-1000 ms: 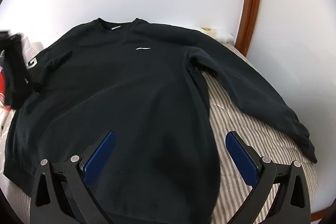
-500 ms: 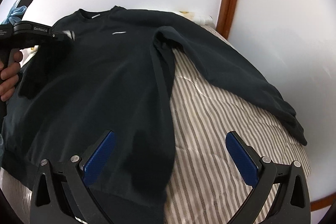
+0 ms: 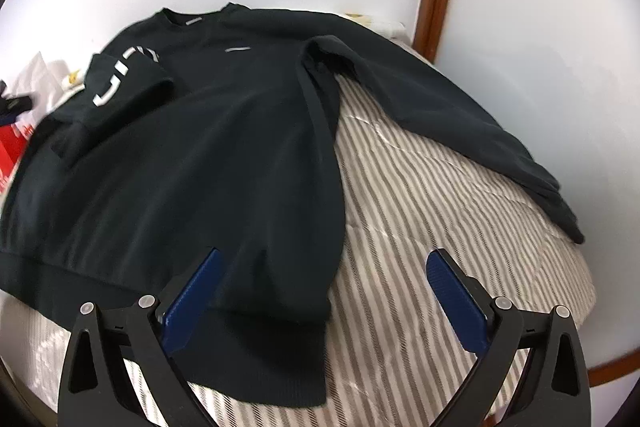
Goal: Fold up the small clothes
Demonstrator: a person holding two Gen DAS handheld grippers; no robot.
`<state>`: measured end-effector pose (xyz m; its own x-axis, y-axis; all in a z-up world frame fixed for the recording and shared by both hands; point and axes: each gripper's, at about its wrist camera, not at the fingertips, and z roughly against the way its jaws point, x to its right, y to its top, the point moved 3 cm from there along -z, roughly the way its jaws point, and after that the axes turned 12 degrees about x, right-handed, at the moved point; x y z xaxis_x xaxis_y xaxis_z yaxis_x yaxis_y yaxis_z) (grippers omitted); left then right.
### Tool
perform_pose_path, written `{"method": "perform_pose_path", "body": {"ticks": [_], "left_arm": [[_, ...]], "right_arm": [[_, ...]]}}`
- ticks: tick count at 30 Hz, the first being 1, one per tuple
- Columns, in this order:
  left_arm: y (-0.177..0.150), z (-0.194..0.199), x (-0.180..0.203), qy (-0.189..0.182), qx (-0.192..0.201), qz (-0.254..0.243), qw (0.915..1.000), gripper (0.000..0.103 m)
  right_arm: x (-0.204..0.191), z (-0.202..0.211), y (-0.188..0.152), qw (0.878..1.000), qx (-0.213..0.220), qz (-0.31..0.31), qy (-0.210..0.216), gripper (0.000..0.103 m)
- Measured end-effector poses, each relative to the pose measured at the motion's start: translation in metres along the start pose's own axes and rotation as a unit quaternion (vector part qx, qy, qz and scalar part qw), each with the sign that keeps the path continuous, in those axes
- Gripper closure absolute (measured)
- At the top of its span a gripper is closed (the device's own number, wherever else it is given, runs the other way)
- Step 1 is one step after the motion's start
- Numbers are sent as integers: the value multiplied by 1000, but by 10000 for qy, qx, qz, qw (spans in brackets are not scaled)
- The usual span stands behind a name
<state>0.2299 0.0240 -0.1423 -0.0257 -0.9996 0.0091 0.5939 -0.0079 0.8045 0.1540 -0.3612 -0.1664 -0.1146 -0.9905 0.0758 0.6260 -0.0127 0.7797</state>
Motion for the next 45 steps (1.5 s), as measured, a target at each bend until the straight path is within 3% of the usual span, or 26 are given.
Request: {"method": "perform_pose_path", "body": {"ticks": [3, 7, 9, 12, 14, 22, 25, 29, 32, 35, 45], "left_arm": [[-39, 19, -38, 358, -208, 177, 9990, 32], [-92, 43, -81, 667, -446, 292, 9963, 32], [-110, 51, -95, 661, -475, 325, 9961, 32], [-127, 56, -111, 320, -501, 868, 9944, 33], [-130, 55, -115, 151, -504, 1027, 9933, 33], [-132, 39, -100, 301, -399, 895, 9947, 42], [-130, 36, -98, 235, -326, 871, 9954, 52], [-128, 35, -96, -14, -380, 1126, 9929, 76], [-130, 37, -99, -178, -408, 1394, 9892, 83], [-133, 46, -96, -176, -366, 1320, 9904, 84], [-160, 96, -90, -333, -293, 1331, 9901, 85]], "right_arm": [[3, 1, -12, 10000, -72, 42, 46, 6], [2, 7, -26, 9996, -194, 171, 147, 20], [-2, 11, -30, 9992, -215, 197, 255, 26], [-9, 13, -37, 9983, -308, 248, 417, 37], [-13, 10, -38, 9982, -326, 264, 439, 42], [-5, -2, -34, 9977, -334, -246, 532, 42], [-4, -7, -31, 9960, -366, -435, 683, 43], [-9, -2, -28, 9946, -263, -334, 946, 73], [-9, 3, -27, 9951, -186, -206, 953, 85], [-2, 6, -27, 9930, -236, -321, 1110, 91], [4, 37, -34, 9930, -140, -185, 1158, 92]]}}
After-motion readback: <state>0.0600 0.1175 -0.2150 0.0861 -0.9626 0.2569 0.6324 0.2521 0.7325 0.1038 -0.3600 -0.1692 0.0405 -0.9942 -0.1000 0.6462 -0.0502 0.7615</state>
